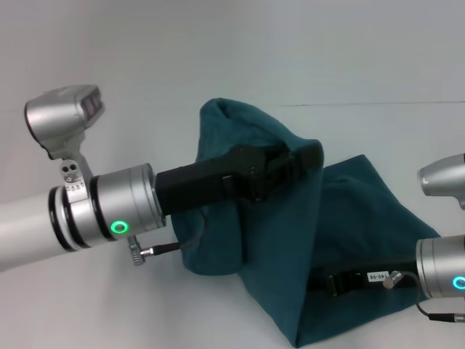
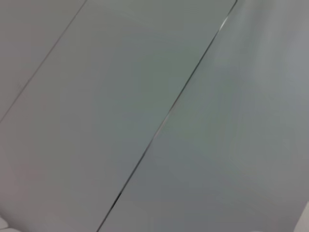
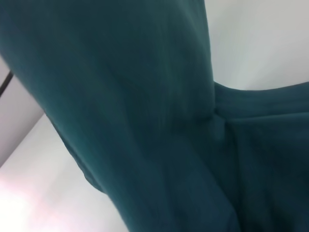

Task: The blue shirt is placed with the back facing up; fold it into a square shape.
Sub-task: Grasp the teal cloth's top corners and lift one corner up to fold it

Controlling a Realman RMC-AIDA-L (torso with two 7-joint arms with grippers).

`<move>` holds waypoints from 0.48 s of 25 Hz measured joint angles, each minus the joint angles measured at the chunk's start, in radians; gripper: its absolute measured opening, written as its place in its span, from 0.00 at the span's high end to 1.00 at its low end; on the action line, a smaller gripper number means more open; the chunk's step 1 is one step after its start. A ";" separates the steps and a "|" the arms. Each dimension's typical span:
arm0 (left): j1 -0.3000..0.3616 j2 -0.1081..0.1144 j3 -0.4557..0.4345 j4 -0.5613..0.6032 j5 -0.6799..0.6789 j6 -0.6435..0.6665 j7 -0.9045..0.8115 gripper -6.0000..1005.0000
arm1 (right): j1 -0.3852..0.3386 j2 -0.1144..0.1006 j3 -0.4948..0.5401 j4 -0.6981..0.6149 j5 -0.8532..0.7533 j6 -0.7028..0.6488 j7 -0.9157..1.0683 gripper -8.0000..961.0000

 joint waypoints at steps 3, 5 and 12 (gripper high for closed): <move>-0.027 0.000 0.002 -0.052 -0.008 -0.006 0.036 0.97 | -0.005 0.000 0.010 0.008 0.001 -0.008 0.000 0.95; -0.046 0.000 0.003 -0.087 -0.011 -0.013 0.059 0.97 | -0.010 0.000 0.014 0.009 0.001 -0.014 0.000 0.95; -0.073 -0.001 0.004 -0.132 -0.016 -0.021 0.102 0.97 | -0.050 0.001 0.055 0.005 0.011 -0.038 0.000 0.95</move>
